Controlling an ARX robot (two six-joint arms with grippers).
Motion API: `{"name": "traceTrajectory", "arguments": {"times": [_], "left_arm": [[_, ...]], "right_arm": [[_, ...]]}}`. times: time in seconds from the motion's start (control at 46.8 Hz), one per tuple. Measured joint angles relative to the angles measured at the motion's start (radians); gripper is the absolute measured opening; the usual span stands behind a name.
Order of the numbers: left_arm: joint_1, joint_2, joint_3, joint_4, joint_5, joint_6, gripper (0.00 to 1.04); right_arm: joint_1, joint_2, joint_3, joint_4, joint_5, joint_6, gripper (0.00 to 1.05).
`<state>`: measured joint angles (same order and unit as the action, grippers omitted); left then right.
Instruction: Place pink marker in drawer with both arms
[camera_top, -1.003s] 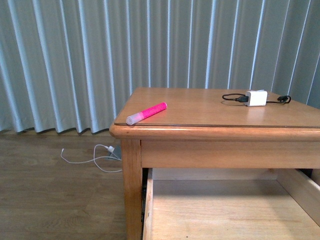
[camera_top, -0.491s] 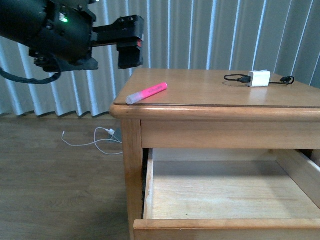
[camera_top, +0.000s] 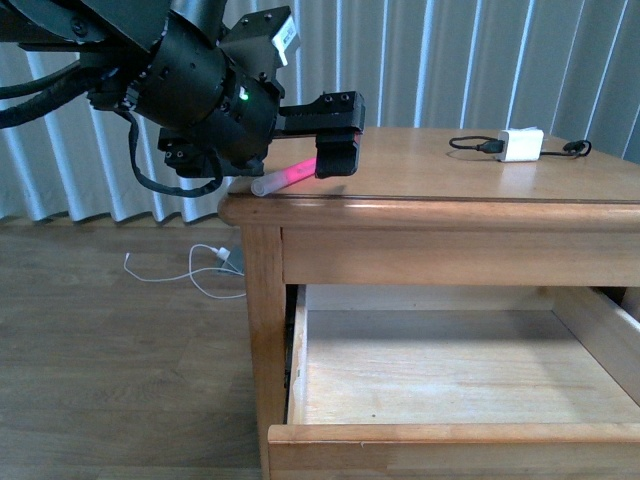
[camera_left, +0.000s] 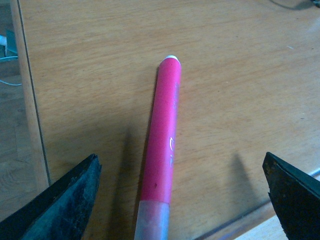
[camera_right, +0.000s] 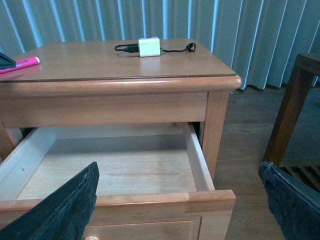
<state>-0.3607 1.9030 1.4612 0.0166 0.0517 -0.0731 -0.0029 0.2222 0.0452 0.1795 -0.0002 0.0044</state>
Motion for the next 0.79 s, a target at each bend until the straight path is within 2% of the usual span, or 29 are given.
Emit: {"name": "traceTrajectory", "arguments": {"times": [0.448,0.619,0.79], "left_arm": [[-0.007,0.079,0.116,-0.069,-0.023,0.049,0.98],[-0.007,0.086,0.129,-0.085,-0.031,0.073,0.76],[-0.005,0.087,0.133,-0.101,-0.034,0.100,0.48]], "right_arm": [[0.000,0.000,0.000,0.000,0.000,0.000,0.96],[0.000,0.000,0.000,0.000,0.000,0.000,0.96],[0.000,0.000,0.000,0.000,0.000,0.000,0.96]]}}
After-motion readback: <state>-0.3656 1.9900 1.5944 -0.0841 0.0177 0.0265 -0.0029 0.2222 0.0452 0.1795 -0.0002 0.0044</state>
